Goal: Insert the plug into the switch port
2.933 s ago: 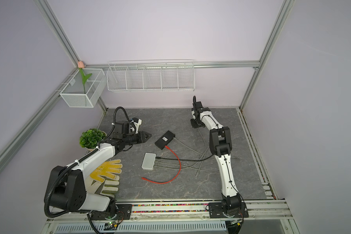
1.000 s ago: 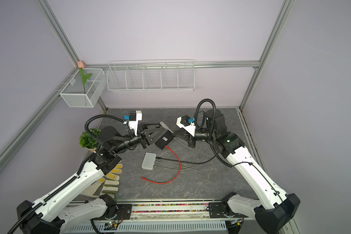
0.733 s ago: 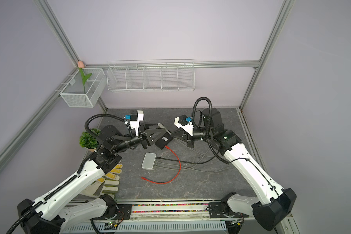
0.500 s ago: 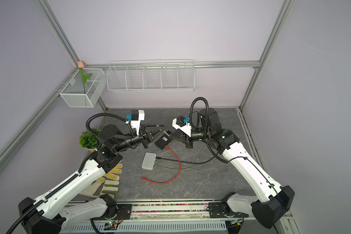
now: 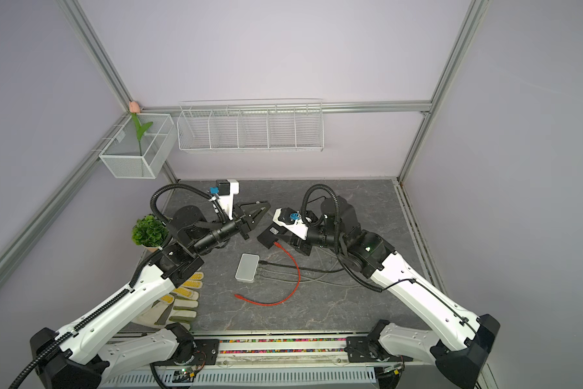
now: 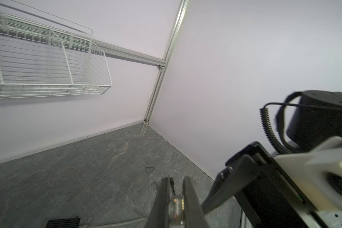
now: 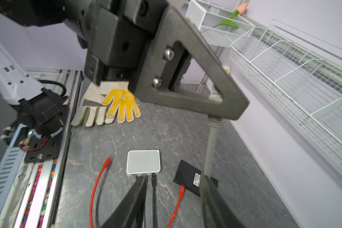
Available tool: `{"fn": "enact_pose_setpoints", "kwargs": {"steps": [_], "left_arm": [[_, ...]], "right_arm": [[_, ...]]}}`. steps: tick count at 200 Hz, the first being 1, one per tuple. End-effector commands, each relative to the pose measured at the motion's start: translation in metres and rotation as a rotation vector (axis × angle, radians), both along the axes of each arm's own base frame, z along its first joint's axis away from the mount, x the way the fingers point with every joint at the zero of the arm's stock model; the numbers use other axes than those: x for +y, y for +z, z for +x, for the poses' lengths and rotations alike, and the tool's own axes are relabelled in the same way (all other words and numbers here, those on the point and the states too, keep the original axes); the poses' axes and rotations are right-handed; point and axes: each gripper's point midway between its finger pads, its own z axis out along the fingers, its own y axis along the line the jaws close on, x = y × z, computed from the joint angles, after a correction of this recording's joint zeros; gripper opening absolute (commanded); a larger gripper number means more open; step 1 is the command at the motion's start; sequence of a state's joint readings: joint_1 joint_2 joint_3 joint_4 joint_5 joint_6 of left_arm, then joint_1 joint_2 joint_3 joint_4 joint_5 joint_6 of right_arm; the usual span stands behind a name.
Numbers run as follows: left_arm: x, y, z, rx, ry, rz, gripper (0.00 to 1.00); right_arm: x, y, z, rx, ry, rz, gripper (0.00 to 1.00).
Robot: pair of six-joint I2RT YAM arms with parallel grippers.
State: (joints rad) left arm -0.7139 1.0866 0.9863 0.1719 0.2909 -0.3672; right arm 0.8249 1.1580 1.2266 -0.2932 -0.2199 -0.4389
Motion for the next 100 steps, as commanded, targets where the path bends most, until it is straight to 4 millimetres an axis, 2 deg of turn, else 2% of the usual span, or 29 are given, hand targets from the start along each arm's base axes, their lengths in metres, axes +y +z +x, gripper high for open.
{"fn": "enact_pose_setpoints", "kwargs": {"steps": [1, 15, 36, 100], "left_arm": [[0.012, 0.000, 0.010, 0.064, 0.108, -0.041, 0.00], [0.015, -0.001, 0.012, 0.084, 0.128, -0.053, 0.00], [0.016, -0.002, 0.011, 0.093, 0.131, -0.061, 0.00], [0.020, -0.003, 0.011, 0.104, 0.152, -0.061, 0.00]], "right_arm": [[-0.001, 0.013, 0.031, -0.126, -0.173, 0.003, 0.46], [0.004, 0.007, 0.039, -0.130, -0.199, -0.032, 0.42], [0.006, 0.009, 0.050, -0.146, -0.240, -0.022, 0.38], [0.017, 0.018, 0.053, -0.149, -0.222, 0.018, 0.31]]}}
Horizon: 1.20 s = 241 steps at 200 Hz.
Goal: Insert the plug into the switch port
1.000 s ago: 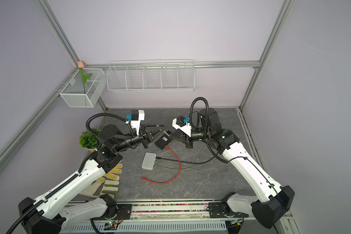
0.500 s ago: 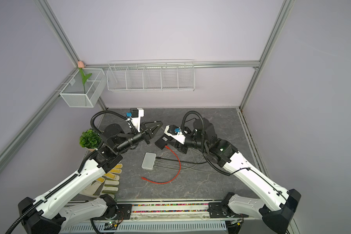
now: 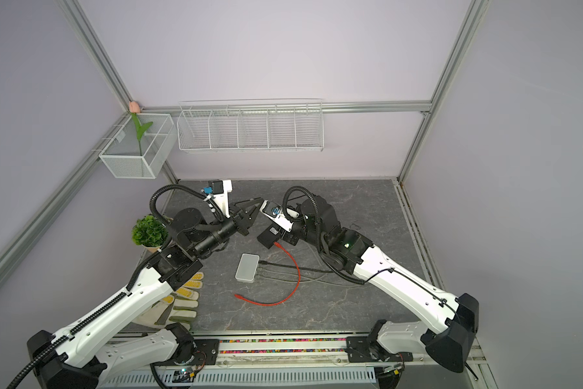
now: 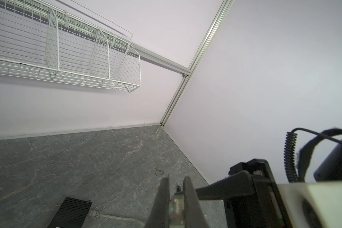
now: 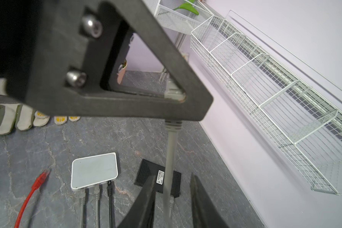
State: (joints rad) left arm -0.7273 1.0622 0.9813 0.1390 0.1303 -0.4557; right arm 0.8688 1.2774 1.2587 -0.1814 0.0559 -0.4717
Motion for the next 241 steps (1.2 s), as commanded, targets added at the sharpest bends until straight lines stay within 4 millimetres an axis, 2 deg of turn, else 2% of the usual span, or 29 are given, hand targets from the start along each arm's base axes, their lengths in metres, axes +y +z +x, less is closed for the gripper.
{"fn": "enact_pose_setpoints", "kwargs": {"steps": [1, 87, 139, 241], "left_arm": [[0.003, -0.002, -0.003, 0.015, 0.012, -0.010, 0.00], [0.007, -0.009, 0.002, 0.050, 0.051, -0.022, 0.00], [0.009, -0.011, 0.004, 0.054, 0.068, -0.019, 0.00], [0.009, -0.008, 0.003, 0.057, 0.075, -0.035, 0.00]], "right_arm": [[0.004, 0.026, 0.003, -0.055, -0.006, 0.067, 0.31], [0.021, 0.028, 0.001, -0.025, 0.051, 0.086, 0.30], [0.020, 0.033, 0.001, -0.033, 0.043, 0.092, 0.31], [0.035, 0.016, 0.007, 0.025, 0.062, 0.084, 0.28]]}}
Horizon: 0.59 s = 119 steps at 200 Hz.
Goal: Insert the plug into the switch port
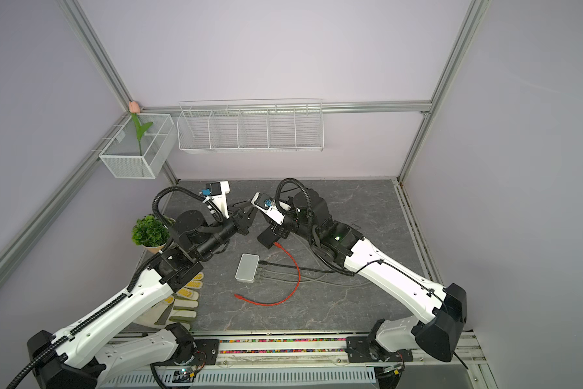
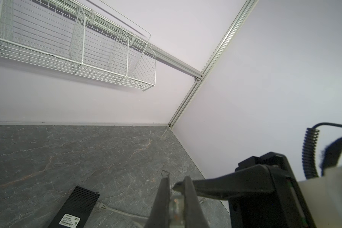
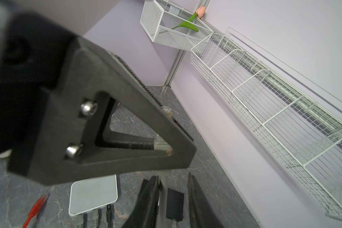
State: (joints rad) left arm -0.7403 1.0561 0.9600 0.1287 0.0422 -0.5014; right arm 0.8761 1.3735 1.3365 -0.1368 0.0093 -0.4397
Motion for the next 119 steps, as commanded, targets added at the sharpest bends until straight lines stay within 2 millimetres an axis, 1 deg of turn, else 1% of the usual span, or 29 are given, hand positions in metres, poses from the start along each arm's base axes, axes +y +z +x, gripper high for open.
{"fn": "enact_pose_setpoints", "kwargs": {"steps": [1, 18, 38, 64, 103, 119], "left_arm": [[0.0026, 0.0030, -0.0039, 0.001, 0.003, -0.019, 0.00], [0.0036, 0.0026, -0.0037, 0.001, 0.009, -0.015, 0.00], [0.0042, 0.0020, -0.0033, 0.002, 0.013, -0.014, 0.00], [0.0064, 0.0011, -0.0021, 0.007, 0.027, -0.011, 0.00], [0.0088, -0.0010, 0.0011, 0.020, 0.050, -0.011, 0.00], [0.0087, -0.0028, 0.0014, 0.025, 0.050, -0.013, 0.00]], "right_arm": [[0.0071, 0.0073, -0.0019, 0.009, 0.019, 0.036, 0.28], [0.0086, 0.0085, -0.0024, 0.012, 0.023, 0.043, 0.27], [0.0089, 0.0095, -0.0020, 0.011, 0.024, 0.047, 0.20], [0.0086, 0.0099, -0.0020, 0.013, 0.019, 0.049, 0.16], [0.0078, 0.0078, 0.0024, 0.015, -0.005, 0.050, 0.07], [0.0071, 0.0079, 0.0045, 0.011, -0.016, 0.044, 0.06]]}}
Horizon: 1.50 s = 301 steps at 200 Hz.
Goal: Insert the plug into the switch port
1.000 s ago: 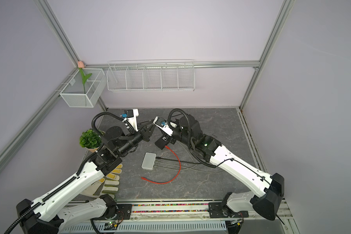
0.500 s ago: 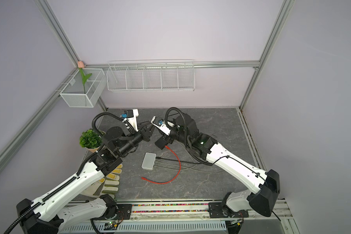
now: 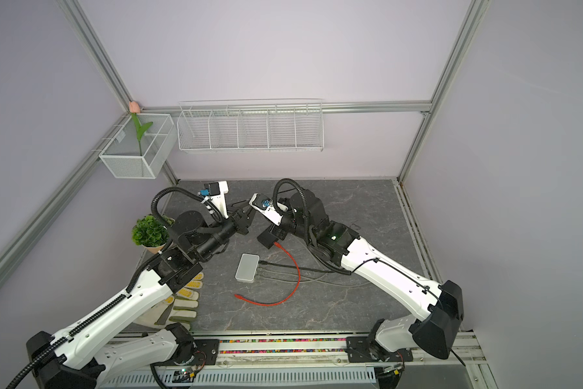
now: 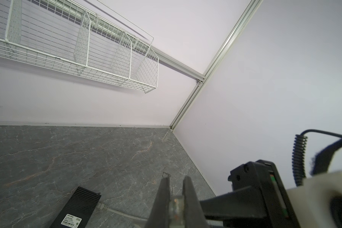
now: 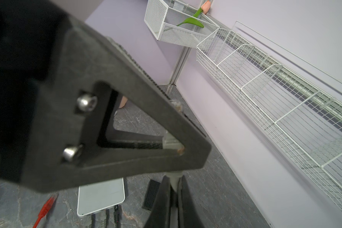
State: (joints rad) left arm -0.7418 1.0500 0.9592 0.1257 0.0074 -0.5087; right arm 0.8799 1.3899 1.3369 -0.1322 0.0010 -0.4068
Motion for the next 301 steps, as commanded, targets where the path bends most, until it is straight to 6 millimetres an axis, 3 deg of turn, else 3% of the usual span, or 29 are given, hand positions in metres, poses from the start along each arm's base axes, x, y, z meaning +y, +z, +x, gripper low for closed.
{"fn": "enact_pose_setpoints", "kwargs": {"steps": [1, 9, 15, 27, 40, 54, 68, 84, 107, 121, 145, 180, 231, 301], "left_arm": [[0.004, -0.004, -0.001, 0.021, 0.017, -0.005, 0.00], [0.004, -0.006, -0.001, 0.021, 0.018, 0.000, 0.35], [0.005, -0.006, -0.001, 0.020, 0.023, 0.012, 0.53], [0.015, -0.010, 0.001, 0.028, 0.075, 0.057, 0.63], [0.035, -0.016, 0.011, 0.048, 0.169, 0.104, 0.63], [0.057, -0.033, 0.034, 0.123, 0.212, 0.106, 0.61], [0.075, -0.061, 0.062, 0.209, 0.237, 0.091, 0.59], [0.083, -0.099, 0.091, 0.277, 0.263, 0.149, 0.59], [0.082, -0.161, 0.134, 0.406, 0.247, 0.209, 0.58], [0.069, -0.199, 0.152, 0.476, 0.177, 0.242, 0.54], [0.048, -0.235, 0.167, 0.543, 0.093, 0.273, 0.49], [0.033, -0.264, 0.175, 0.599, 0.034, 0.297, 0.48], [0.014, -0.294, 0.180, 0.645, -0.026, 0.323, 0.49], [-0.004, -0.317, 0.177, 0.676, -0.075, 0.346, 0.45]], "right_arm": [[0.002, 0.013, 0.004, -0.022, -0.020, 0.031, 0.06], [0.002, 0.010, 0.007, -0.008, -0.025, 0.012, 0.07], [0.000, 0.008, 0.010, 0.014, -0.023, -0.003, 0.07], [-0.009, 0.003, 0.020, 0.087, -0.025, -0.030, 0.06], [-0.026, -0.012, 0.038, 0.198, -0.057, -0.087, 0.06], [-0.046, -0.038, 0.053, 0.323, -0.102, -0.203, 0.06], [-0.058, -0.072, 0.066, 0.440, -0.127, -0.330, 0.06], [-0.071, -0.122, 0.074, 0.611, -0.151, -0.468, 0.06], [-0.081, -0.184, 0.080, 0.828, -0.150, -0.573, 0.07], [-0.078, -0.213, 0.076, 0.929, -0.117, -0.597, 0.06], [-0.076, -0.250, 0.073, 1.011, -0.116, -0.625, 0.07], [-0.074, -0.278, 0.067, 1.077, -0.124, -0.661, 0.07], [-0.077, -0.301, 0.067, 1.127, -0.147, -0.705, 0.06], [-0.074, -0.319, 0.084, 1.097, -0.204, -0.687, 0.07]]}}
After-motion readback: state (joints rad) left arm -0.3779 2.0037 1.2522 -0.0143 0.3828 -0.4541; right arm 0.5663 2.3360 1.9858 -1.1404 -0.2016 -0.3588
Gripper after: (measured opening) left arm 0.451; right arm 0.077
